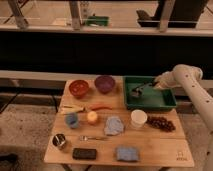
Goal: Place brush in tray
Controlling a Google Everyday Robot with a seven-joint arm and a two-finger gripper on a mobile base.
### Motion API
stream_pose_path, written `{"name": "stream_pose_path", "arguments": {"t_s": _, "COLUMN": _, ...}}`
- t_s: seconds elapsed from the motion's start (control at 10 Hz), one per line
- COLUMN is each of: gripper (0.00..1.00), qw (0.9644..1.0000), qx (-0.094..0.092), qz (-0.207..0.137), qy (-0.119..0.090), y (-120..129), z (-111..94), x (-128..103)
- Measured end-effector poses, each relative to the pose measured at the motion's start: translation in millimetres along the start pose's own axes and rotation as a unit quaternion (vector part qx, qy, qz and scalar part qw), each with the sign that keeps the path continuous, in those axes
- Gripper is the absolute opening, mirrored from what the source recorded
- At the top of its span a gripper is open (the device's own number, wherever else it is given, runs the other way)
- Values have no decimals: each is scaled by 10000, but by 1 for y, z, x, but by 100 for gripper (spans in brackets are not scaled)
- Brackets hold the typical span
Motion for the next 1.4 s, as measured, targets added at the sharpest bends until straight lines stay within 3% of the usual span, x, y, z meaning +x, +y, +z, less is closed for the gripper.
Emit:
{"name": "stream_pose_path", "arguments": {"t_s": 0.8, "gripper": 79, "qw": 9999, "qx": -92, "qz": 6, "qy": -82, "y": 4, "z": 7, "x": -3}}
{"name": "stream_pose_path", "arguments": {"t_s": 1.4, "gripper": 80, "qw": 10000, "qx": -29, "qz": -27, "qy": -88, "y": 5, "z": 8, "x": -8}}
